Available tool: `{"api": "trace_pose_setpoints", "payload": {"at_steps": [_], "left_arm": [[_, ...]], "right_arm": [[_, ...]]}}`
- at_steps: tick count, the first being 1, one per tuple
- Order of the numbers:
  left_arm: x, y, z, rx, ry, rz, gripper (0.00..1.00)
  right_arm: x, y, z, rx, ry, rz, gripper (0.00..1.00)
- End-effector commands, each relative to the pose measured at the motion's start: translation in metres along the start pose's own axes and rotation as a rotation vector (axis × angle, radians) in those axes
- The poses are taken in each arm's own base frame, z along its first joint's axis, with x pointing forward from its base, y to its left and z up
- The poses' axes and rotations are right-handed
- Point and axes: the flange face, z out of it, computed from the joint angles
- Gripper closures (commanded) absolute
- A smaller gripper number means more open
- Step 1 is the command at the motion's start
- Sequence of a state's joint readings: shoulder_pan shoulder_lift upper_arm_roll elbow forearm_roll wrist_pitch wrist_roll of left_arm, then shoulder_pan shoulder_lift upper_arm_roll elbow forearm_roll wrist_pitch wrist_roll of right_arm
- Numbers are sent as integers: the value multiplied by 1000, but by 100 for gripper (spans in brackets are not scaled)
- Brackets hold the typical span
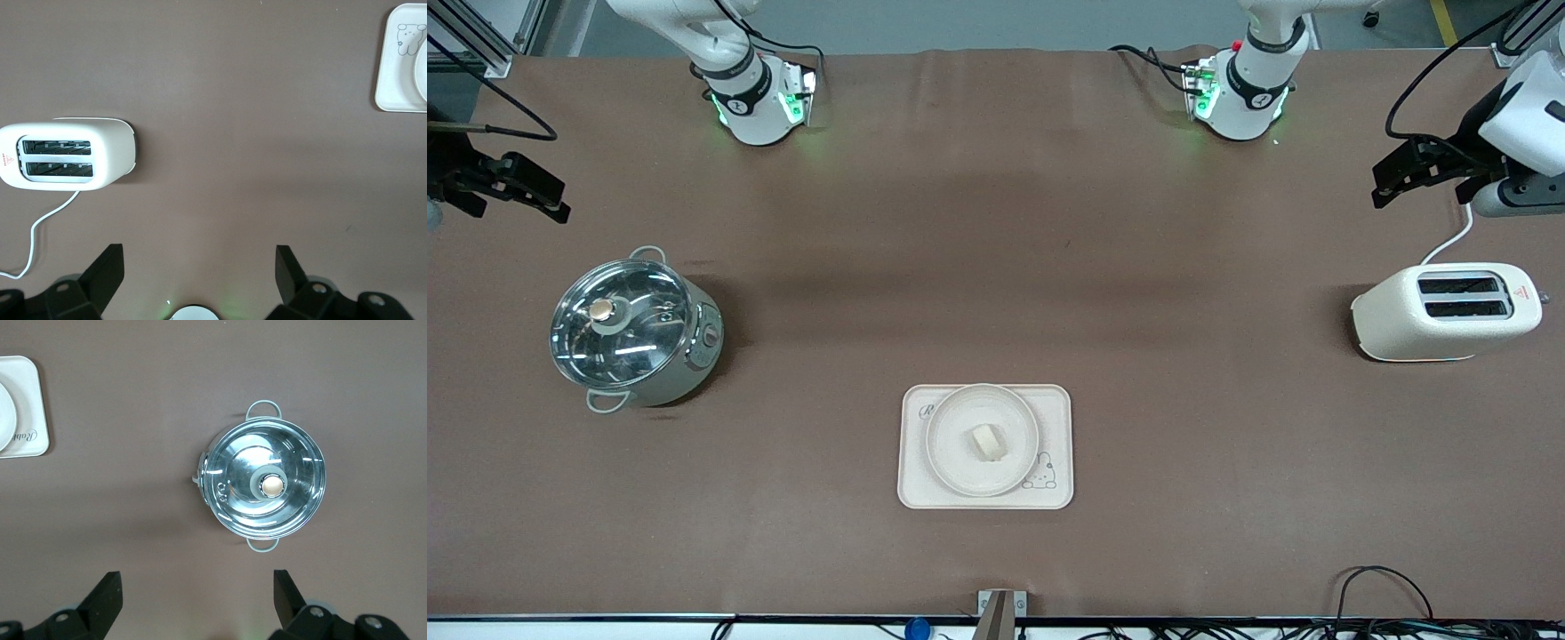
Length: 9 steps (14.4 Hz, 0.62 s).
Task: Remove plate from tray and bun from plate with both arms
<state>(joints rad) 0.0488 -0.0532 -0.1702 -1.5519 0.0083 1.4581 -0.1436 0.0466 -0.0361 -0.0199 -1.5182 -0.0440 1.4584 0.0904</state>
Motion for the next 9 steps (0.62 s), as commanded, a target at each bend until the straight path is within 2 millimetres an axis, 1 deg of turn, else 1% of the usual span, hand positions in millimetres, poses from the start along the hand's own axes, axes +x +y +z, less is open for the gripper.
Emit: {"api": "trace_pose_setpoints", "payload": {"at_steps": [1,3,6,7,9], "left_arm": [[-1,0,-3,4,-6,11,0],[1,-6,-3,32,-1,4,0],[4,-8,0,34,-4,1,0],[9,-11,4,32,-9,-5,0],[10,-12,0,30,0,-5,0]], "right_arm": [[-6,0,1,-16,-4,2,0],[-6,-1,1,-16,-2,1,0],[-6,-1,1,-7,-3,3,0],[-6,-2,1,-7,-3,1,0],[-6,-2,1,-7,-3,1,0]]}}
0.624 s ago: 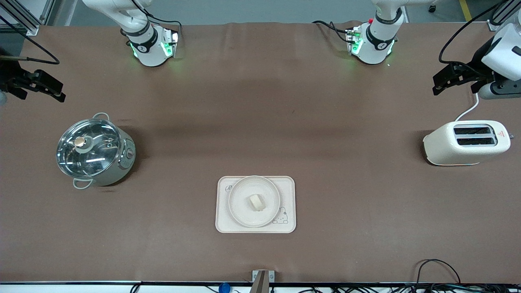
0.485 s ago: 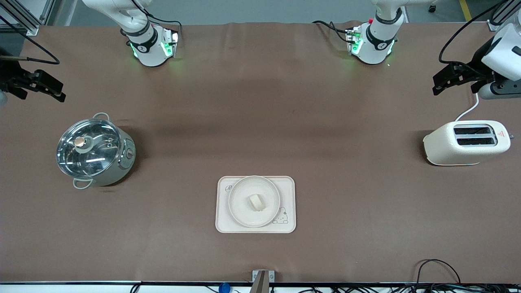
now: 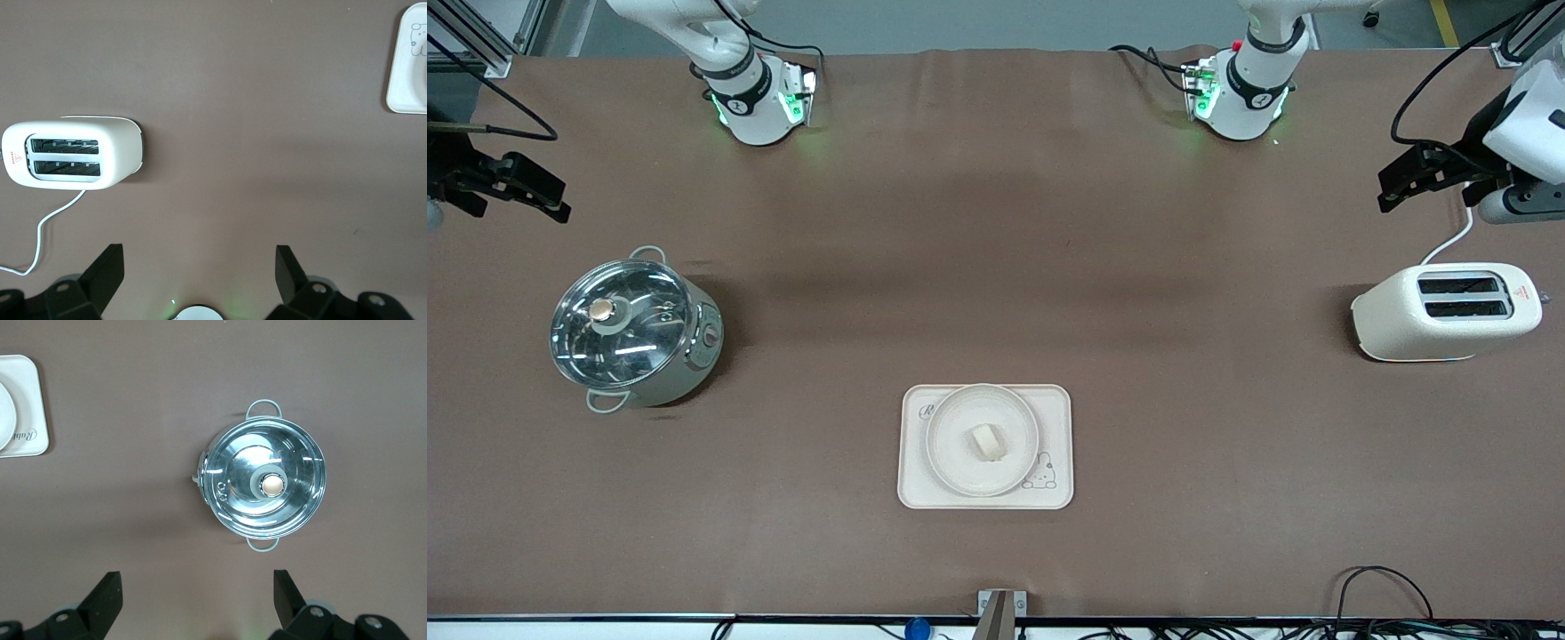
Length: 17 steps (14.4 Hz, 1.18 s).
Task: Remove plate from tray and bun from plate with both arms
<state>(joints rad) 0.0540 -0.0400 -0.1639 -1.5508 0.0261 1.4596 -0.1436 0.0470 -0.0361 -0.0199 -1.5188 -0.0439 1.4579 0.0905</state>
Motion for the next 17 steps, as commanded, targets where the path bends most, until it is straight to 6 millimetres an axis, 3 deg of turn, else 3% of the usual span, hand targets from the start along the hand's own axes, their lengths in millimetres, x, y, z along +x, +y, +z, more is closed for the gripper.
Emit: {"api": "trace_pose_setpoints", "payload": {"at_steps": [1,17], "left_arm": [[4,-3,-5,14,8,-4,0],[8,-3,0,16,-3,10,0]], "right_arm": [[-6,-1,1,-7,-2,2,0],[-6,-1,2,4,-6,3,0]]}}
